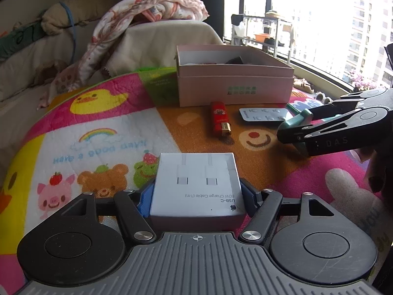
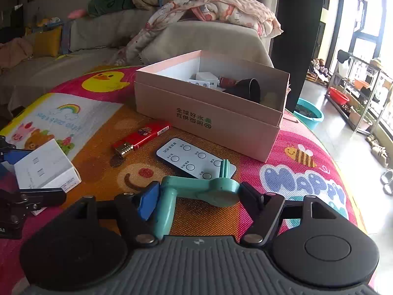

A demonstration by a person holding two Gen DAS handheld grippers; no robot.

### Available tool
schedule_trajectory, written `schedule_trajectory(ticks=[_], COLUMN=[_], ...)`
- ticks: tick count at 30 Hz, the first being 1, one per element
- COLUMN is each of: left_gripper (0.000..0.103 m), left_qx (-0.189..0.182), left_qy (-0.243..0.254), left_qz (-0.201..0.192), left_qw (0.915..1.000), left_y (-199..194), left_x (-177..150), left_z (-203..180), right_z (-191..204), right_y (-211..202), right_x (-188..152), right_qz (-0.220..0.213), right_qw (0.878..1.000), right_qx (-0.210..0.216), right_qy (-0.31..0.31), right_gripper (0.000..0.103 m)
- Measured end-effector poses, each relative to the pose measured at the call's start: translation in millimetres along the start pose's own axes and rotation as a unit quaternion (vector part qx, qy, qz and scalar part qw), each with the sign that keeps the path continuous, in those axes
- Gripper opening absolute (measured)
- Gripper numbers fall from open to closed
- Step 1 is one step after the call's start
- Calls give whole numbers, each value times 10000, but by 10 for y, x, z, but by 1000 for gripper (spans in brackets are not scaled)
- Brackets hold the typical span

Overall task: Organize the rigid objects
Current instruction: 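Grasp the teal clamp with the right tool while the left tool holds the cable box, then lower the cable box and teal clamp into the pink box and open both tools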

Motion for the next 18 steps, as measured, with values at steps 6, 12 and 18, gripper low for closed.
schedule_trajectory(ticks=[6,12,18], left_gripper=[74,74,74], left_qx=[-338,-722,-1139], left_qy=[369,308,313], left_qz=[-182,-834,-1808], left_qw=[9986,9934,9764], left_y=[-136,-268,-206], left_x=[-27,574,1987], left_z=[-153,-104,-5], right_z=[25,-144,-468], right_y=[-248,-578,-892], right_x=[-135,18,946], right_qz=[34,-429,-1695], right_qw=[9989,9984,9851], right_qx=[307,238,-253], right_qy=[-361,-290,-137], right_gripper=[71,71,71])
Point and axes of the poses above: each gripper's, at about its wrist camera, not at the fingertips, and y roughly the way its jaws point, z to its left, x to its top, the point moved 6 cm from there along y, roughly the way its jaws point, and after that the axes turned 3 degrees about -x, right-handed, at the moved point
